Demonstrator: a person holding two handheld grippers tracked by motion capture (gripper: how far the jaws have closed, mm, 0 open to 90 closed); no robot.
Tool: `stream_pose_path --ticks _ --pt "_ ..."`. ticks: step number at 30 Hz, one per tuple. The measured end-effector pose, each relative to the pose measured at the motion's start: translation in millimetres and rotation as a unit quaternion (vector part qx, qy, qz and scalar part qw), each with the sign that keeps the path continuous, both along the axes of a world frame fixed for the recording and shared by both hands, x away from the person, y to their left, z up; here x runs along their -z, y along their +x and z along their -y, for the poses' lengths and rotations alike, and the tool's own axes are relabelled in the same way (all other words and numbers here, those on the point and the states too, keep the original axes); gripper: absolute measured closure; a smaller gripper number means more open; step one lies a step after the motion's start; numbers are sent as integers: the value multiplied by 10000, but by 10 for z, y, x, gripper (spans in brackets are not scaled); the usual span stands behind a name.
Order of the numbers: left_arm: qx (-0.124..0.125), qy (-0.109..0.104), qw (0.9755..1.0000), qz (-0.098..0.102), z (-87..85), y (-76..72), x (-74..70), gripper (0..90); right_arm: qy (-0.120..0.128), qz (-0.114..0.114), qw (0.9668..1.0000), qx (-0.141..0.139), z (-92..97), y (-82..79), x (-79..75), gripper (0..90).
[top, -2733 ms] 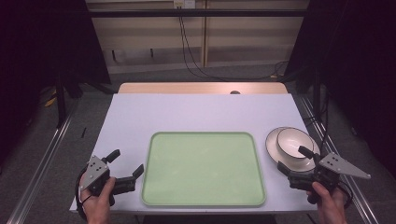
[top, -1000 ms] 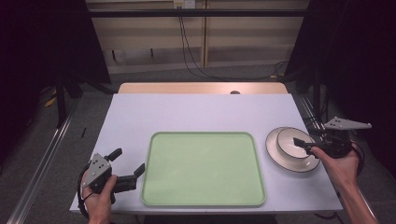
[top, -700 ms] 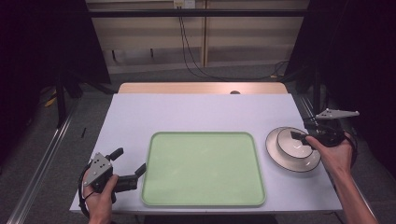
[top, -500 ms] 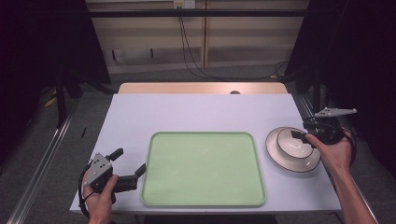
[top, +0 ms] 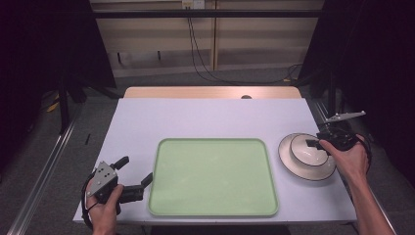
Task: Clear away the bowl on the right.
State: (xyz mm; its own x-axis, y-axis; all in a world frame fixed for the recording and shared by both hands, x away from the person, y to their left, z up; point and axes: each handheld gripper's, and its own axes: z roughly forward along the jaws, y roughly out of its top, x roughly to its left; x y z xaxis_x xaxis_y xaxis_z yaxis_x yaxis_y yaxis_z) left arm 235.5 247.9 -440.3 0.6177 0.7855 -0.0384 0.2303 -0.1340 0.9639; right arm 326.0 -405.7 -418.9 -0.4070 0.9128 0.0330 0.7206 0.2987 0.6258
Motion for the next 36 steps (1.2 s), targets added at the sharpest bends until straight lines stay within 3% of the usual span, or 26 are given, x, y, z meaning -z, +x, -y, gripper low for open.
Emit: stream_pose_path --ticks 3,7,19,35,36 --pt "19 0 10000 12 -8 -1 -1 14 -27 20 10000 -37 3 23 21 432" --pt "16 4 10000 8 -7 -1 -1 14 -56 -289 9995 63 -11 46 49 488" --pt "10 26 10000 12 -8 -3 -3 14 -64 -582 9983 52 -33 128 118 646" --pt "4 21 10000 9 -11 -5 -3 14 87 -842 9962 216 -32 168 211 661" --pt "6 21 10000 9 -11 -6 -3 14 91 -841 9963 132 -25 169 212 664"
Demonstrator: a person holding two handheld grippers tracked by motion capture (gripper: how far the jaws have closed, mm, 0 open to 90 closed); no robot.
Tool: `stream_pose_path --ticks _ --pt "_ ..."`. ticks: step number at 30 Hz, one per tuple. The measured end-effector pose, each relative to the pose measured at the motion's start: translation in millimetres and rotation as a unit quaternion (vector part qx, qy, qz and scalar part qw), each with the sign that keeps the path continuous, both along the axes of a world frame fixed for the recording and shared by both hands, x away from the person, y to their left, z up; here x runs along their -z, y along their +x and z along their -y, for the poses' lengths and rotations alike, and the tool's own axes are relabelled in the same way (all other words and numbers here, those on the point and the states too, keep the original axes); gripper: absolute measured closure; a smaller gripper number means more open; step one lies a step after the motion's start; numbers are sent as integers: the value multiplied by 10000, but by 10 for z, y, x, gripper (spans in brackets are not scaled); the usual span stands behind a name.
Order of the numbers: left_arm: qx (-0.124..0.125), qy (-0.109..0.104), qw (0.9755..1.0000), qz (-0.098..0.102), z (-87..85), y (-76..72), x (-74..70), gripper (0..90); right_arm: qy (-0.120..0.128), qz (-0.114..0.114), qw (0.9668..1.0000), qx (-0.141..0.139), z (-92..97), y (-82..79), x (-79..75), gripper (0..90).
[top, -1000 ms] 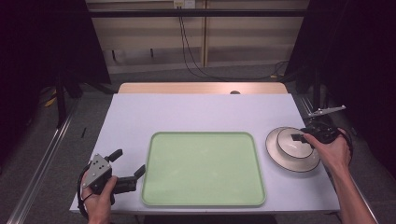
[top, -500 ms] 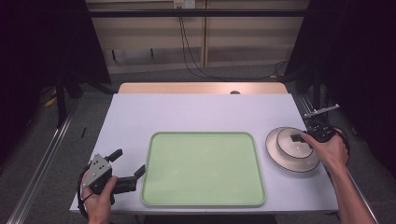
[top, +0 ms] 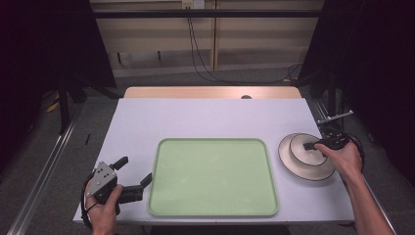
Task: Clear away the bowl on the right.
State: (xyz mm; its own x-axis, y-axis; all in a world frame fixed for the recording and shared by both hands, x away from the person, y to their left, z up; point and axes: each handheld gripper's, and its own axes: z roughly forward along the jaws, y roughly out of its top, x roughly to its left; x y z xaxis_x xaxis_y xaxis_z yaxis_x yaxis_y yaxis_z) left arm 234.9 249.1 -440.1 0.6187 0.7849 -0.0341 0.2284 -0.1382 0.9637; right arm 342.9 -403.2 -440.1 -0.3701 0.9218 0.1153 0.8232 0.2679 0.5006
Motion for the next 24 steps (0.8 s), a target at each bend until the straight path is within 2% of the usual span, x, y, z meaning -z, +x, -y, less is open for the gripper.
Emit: stream_pose_path --ticks 4,5,10,12,15,16,18,19,20,24 --pt "3 3 10000 -4 1 1 0 14 -2 -37 10000 27 -27 -9 -8 675" --pt "5 2 10000 -6 2 2 2 14 117 -91 9999 -27 -19 -9 -17 690" --pt "-3 -4 10000 -6 4 3 2 14 185 -165 9997 -30 -19 -17 -31 707" --pt "-16 19 10000 4 2 -1 0 14 289 -291 9992 -9 -11 -29 -55 723" --pt "-9 1 10000 -5 0 1 1 14 350 -274 9990 23 -4 -36 -61 733" --pt "-9 2 10000 -12 -1 2 1 14 362 -264 9990 9 10 -39 -67 743" --pt "-2 1 10000 -5 1 3 1 14 462 -217 9987 -61 38 -61 -95 829" --pt "-2 -5 10000 -10 4 3 1 14 328 -229 9992 36 30 -63 -86 834" --pt "-4 1 10000 -3 5 5 1 14 338 -178 9992 79 29 -59 -70 834" --pt "-9 5 10000 2 -1 3 -1 14 268 -268 9993 -2 -29 -45 -90 833"
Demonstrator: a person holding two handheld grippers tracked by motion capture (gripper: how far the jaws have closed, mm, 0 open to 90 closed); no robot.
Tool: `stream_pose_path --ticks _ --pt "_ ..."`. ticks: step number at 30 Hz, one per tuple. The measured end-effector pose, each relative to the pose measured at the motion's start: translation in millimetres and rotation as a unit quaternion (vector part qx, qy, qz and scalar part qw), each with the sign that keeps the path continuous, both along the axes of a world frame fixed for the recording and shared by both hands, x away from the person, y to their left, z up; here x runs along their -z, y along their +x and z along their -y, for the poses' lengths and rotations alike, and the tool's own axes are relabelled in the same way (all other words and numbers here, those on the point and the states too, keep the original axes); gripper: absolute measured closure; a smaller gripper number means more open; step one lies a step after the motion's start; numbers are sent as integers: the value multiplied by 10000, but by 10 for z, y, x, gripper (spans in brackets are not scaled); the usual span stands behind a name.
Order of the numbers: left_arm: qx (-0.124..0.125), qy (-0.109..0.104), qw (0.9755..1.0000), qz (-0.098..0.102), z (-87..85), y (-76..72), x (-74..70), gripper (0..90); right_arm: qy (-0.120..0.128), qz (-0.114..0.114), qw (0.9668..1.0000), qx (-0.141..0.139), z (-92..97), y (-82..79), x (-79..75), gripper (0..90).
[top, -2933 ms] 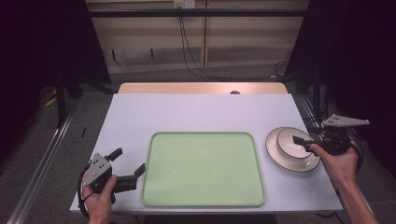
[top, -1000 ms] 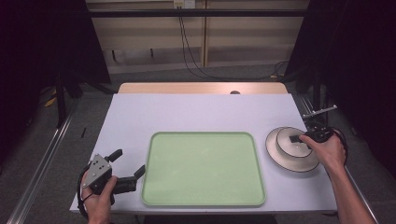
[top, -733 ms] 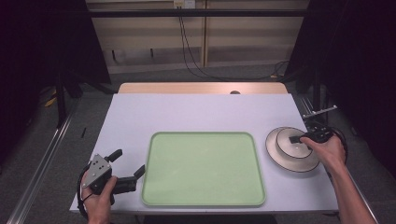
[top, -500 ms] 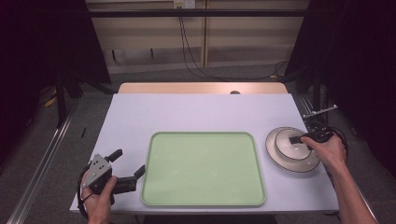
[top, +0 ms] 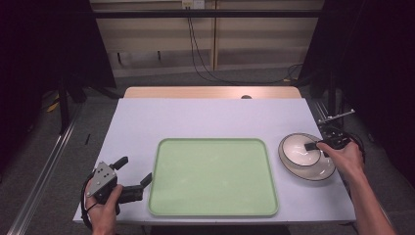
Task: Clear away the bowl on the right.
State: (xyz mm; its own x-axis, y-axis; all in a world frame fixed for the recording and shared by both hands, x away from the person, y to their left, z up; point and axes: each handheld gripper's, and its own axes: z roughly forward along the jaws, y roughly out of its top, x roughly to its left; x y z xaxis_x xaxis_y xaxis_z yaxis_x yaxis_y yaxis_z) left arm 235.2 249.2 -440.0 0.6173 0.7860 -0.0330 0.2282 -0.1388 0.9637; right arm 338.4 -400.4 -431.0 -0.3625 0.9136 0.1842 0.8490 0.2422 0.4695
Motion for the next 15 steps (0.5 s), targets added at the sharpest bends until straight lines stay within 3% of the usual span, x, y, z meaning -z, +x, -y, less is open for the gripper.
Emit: stream_pose_path --ticks 15 --pt "4 -8 10000 -19 4 1 3 14 103 130 9998 116 -7 -3 -19 831"
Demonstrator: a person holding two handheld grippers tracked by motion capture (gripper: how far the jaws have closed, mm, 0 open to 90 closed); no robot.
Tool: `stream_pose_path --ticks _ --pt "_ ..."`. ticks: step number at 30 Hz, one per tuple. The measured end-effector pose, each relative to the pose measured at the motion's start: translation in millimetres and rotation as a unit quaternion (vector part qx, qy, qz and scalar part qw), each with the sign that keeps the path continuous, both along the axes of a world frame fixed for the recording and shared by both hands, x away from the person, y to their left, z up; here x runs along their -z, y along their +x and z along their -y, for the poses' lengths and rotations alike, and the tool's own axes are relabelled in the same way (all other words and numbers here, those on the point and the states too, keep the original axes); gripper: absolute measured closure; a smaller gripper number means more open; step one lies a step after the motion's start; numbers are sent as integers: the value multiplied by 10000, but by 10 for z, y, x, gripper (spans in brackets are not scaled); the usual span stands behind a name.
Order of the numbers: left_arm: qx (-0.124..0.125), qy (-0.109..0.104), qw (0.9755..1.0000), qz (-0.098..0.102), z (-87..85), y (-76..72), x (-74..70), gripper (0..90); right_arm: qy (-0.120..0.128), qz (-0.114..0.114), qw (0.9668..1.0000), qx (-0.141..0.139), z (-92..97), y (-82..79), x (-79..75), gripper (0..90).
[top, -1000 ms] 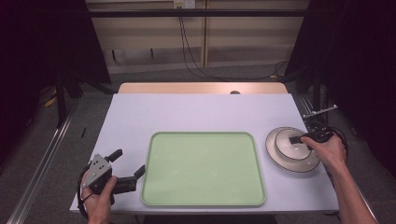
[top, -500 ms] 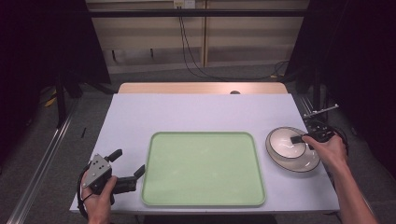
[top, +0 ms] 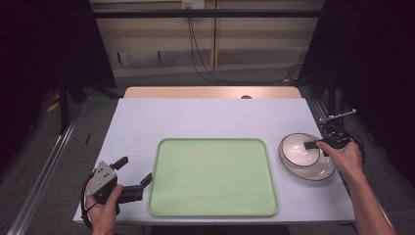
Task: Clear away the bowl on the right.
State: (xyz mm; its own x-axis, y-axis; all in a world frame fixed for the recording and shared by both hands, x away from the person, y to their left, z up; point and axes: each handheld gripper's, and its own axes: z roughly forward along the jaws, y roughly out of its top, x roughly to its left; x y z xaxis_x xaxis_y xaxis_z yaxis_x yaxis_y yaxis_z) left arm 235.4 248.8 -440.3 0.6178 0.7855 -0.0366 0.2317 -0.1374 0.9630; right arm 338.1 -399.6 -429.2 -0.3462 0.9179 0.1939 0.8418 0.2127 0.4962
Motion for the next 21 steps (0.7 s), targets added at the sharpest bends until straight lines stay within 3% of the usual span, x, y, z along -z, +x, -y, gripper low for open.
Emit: stream_pose_path --ticks 21 --pt "-7 -10 10000 6 -3 -4 -1 14 110 139 9998 98 31 -27 -60 829"
